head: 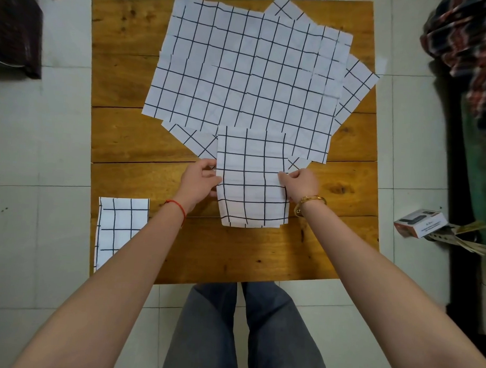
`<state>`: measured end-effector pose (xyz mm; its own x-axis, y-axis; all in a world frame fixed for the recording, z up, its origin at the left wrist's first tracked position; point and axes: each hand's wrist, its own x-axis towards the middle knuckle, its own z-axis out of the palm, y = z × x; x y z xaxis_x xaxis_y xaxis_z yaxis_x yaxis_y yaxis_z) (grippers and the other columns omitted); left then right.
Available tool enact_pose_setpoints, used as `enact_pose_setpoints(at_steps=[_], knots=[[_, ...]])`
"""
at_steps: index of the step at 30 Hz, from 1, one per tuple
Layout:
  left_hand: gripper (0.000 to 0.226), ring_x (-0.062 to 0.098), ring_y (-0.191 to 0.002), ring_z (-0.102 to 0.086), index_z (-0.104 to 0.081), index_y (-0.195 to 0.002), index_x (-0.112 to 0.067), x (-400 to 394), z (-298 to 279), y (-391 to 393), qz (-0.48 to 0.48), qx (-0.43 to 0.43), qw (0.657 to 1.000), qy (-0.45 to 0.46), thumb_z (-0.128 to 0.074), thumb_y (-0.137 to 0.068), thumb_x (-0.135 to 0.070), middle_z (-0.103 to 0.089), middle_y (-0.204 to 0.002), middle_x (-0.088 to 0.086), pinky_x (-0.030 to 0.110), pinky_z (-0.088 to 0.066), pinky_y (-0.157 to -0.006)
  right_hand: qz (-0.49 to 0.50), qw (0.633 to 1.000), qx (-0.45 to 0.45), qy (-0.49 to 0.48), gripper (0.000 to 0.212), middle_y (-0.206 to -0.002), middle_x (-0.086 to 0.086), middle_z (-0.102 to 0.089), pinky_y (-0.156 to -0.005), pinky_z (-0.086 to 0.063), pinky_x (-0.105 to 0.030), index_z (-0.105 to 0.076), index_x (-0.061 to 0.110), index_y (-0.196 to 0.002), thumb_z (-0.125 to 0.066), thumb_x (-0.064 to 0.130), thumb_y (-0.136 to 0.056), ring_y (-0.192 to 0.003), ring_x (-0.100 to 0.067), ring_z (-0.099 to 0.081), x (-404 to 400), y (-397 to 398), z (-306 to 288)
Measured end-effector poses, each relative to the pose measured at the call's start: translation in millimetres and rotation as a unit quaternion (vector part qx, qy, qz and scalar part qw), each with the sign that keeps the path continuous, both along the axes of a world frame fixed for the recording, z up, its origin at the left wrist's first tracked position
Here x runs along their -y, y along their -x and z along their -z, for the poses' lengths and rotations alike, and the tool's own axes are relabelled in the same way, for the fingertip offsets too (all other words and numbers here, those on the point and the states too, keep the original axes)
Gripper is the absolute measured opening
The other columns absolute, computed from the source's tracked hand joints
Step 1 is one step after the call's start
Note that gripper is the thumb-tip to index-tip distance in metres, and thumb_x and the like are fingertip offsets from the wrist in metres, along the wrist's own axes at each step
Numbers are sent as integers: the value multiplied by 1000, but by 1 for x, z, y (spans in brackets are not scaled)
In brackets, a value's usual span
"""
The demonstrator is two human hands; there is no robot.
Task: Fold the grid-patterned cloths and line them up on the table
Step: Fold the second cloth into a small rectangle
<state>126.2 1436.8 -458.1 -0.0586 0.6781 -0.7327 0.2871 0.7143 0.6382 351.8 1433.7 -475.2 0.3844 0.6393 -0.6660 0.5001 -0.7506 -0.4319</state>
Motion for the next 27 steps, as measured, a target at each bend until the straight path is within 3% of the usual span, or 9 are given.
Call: enact_pose_setpoints(at_steps=[2,4,7,13,16,19,21,24,27], knots=[[46,19,-92,-66,-50,-133,-10,1,0,0,2,-3,1000,-1,-60,-90,2,-65,-114,12,20,-55,-58,0,1000,18,-3,34,-70,-5,-49,-66,-46,-33,-43,17,-60,-60,27,-88,-69,-22,-49,2,1,0],[47,19,-96,-66,-50,-133,-12,0,2,1,9,-11,1000,-2,-60,-90,1,-64,-116,10,22,-56,-64,9,1000,21,-1,17,-84,-2,-52,-72,-48,-33,-54,14,-82,-62,28,-88,-79,-18,-51,3,3,1],[47,20,-99,-65,-50,-133,-14,0,4,2,10,-14,1000,0,-60,-89,0,-63,-118,11,25,-57,-69,24,999,21,-2,32,-99,-3,-54,-74,-49,-31,-53,9,-109,-66,26,-85,-86,-17,-53,4,8,5],[46,20,-95,-66,-50,-132,-13,1,2,0,11,-9,1000,-6,-60,-89,2,-65,-113,9,29,-58,-74,19,1000,20,-14,27,-97,1,-53,-77,-49,-29,-56,12,-104,-69,22,-82,-91,-17,-55,7,14,8],[42,22,-97,-66,-53,-128,-15,1,-2,1,10,-9,1000,-20,-61,-89,-1,-69,-105,10,36,-58,-83,40,999,-3,-36,26,-95,0,-53,-71,-47,-26,-55,12,-102,-68,24,-82,-91,-18,-55,8,12,8],[33,18,-95,-66,-57,-119,-19,-1,-14,2,7,11,998,-59,-62,-90,-5,-71,-99,7,28,-55,-84,66,994,-58,-72,38,-89,0,-49,-58,-42,-20,-52,11,-111,-69,29,-83,-76,-12,-50,10,7,6],[29,15,-94,-66,-58,-113,-23,-2,-24,4,12,29,996,-82,-63,-90,-6,-70,-98,4,25,-54,-84,52,990,-99,-84,49,-85,3,-46,-63,-48,-23,-49,13,-121,-69,36,-82,-72,-9,-49,10,4,6],[26,16,-84,-62,-60,-106,-23,-6,-36,12,28,63,992,-106,-64,-88,-4,-65,-84,4,34,-52,-88,48,982,-175,-47,76,-107,6,-48,-85,-54,-37,-36,11,-141,-69,44,-81,-99,-15,-53,4,1,0],[27,17,-80,-58,-60,-101,-23,-12,-46,18,33,89,989,-117,-64,-88,-1,-61,-79,5,34,-52,-85,120,944,-306,-11,88,-123,-7,-52,-76,-50,-29,-22,-1,-146,-71,33,-81,-104,-18,-54,-6,4,-8]])
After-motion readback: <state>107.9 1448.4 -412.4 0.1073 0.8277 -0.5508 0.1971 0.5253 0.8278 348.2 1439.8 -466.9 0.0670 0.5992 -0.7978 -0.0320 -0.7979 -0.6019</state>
